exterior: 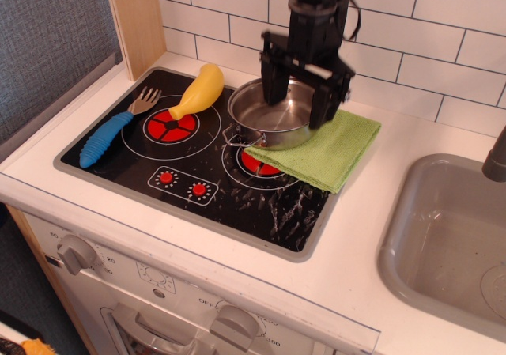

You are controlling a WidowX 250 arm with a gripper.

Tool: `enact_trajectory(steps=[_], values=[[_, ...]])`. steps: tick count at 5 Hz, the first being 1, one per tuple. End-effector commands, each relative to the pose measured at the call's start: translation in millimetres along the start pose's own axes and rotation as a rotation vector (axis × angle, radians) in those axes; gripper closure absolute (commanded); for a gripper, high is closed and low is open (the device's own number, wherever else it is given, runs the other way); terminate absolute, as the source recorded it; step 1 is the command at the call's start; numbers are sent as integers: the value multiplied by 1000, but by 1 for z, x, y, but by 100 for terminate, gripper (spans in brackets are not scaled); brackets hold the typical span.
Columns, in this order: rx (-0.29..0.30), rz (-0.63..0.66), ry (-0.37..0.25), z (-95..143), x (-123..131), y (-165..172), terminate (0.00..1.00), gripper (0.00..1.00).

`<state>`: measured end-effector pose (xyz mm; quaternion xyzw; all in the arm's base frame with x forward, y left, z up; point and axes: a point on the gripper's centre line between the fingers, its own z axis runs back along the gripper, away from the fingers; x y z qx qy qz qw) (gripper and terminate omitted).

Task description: Move the pot to the right of the fork

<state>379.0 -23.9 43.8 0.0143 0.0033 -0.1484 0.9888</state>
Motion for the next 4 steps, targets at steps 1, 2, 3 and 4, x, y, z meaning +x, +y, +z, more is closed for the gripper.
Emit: enact_trajectory(steps=[1,2,3,4], values=[[3,-38,-28,-3,-2,-15,0,100],[6,-55,-59,9,-1,-21,0,100],[6,-67,-86,18,-1,-21,0,100],[24,-61,-103,29,-5,-15,0,100]])
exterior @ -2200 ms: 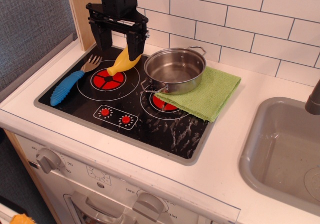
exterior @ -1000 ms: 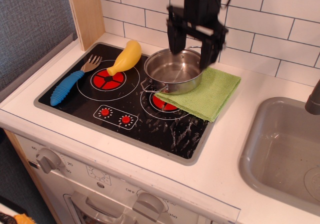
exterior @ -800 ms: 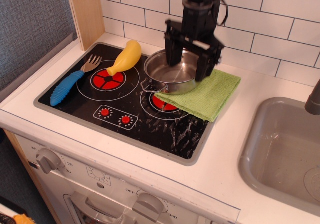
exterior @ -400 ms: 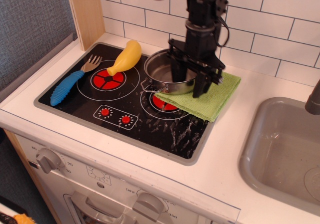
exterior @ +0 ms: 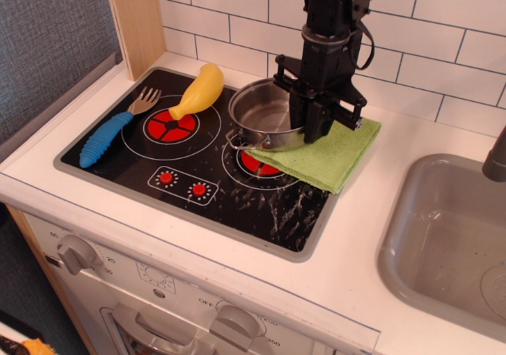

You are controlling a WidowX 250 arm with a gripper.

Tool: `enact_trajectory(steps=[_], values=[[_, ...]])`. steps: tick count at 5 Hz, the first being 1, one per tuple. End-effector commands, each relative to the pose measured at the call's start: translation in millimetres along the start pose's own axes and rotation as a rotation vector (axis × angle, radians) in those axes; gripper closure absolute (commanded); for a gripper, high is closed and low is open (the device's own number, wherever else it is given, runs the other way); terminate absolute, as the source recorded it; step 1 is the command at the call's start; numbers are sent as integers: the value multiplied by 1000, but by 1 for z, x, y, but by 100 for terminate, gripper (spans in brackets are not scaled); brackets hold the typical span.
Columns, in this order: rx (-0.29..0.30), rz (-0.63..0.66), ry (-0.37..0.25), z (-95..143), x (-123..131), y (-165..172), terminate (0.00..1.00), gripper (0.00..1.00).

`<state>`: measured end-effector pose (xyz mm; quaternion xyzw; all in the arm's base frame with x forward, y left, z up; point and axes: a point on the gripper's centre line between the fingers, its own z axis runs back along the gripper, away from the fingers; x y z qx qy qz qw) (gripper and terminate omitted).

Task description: Move the pot to the right of the fork

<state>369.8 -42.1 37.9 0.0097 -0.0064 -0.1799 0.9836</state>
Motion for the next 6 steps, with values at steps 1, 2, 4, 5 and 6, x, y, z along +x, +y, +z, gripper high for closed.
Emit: enact_trajectory(steps=[1,2,4,5,6], values=[[59,26,-109,55,-21,15,0,100],[69,61,-114,64,-53,22,0,100],[53,115,-75,53,-115,31,0,100],[42,160,-54,40,-135,40,0,100],[46,191,-45,28,-135,54,0,100]])
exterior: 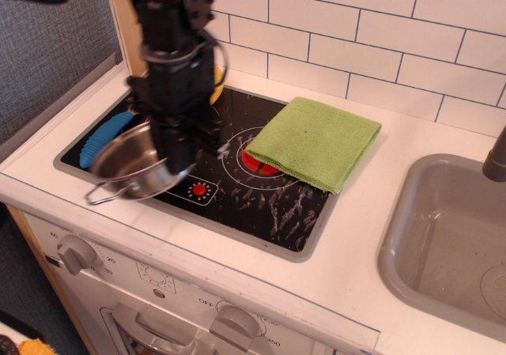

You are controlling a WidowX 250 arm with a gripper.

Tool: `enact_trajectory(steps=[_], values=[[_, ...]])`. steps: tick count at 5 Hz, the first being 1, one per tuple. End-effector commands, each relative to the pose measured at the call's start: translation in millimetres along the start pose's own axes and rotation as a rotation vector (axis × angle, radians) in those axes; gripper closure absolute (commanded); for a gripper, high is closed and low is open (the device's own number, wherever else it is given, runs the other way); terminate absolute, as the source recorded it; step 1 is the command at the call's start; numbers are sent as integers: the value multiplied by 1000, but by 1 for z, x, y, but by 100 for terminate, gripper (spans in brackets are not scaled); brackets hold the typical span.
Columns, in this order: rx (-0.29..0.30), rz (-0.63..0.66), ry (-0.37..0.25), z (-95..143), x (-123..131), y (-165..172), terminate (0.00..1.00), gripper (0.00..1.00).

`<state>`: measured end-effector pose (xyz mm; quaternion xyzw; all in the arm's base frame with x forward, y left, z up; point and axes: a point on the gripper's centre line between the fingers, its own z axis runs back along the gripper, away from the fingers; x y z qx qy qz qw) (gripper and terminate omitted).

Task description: Move the pot to the right of the fork

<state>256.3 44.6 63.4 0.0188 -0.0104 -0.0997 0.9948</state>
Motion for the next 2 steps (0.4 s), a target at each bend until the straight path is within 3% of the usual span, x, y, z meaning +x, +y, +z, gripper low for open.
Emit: enact_trajectory(steps=[1,2], values=[[14,56,-26,-12,9,23,0,100],[4,35,-14,-19,13,18,0,100]])
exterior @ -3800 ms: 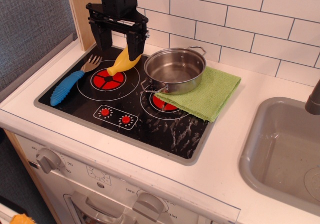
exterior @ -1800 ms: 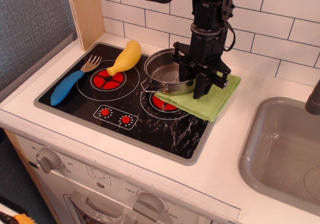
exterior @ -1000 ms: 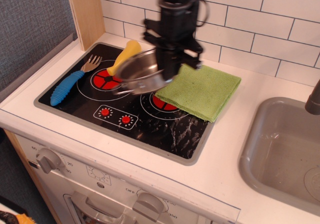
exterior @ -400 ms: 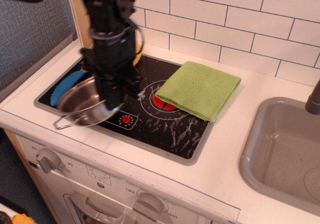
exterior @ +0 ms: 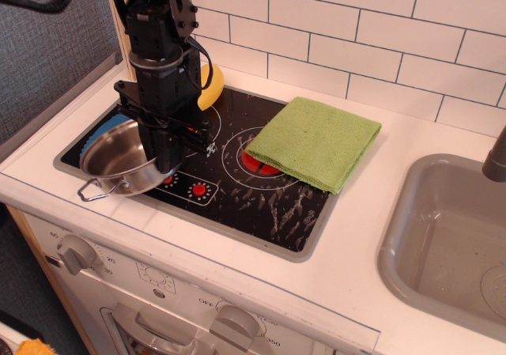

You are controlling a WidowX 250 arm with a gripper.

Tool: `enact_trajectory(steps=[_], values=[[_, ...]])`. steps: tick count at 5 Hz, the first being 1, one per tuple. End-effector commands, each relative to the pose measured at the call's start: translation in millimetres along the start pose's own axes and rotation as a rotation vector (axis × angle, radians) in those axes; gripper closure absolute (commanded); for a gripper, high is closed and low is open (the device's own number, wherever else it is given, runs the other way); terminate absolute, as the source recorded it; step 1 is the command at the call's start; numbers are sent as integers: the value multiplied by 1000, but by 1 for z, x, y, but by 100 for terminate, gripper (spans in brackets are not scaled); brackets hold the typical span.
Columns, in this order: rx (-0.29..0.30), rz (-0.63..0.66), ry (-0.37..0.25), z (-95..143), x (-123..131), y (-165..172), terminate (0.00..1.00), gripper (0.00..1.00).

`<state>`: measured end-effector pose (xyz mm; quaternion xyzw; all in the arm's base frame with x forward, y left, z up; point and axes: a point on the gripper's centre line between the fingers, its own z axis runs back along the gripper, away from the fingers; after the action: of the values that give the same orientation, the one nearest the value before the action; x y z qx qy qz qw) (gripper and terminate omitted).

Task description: Move the pot to the right of the fork

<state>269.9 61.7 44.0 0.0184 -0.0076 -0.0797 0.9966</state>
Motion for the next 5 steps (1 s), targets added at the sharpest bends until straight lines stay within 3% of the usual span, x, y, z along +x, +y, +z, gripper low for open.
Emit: enact_trajectory(steps=[1,3,4,5], values=[[-8,-50,-21,1,9,-13,0,0],[-6,-66,-108,29,16,-24,0,0],[13,-19,-125,38,19,-28,0,0],[0,42,-101,39,21,-30,0,0]])
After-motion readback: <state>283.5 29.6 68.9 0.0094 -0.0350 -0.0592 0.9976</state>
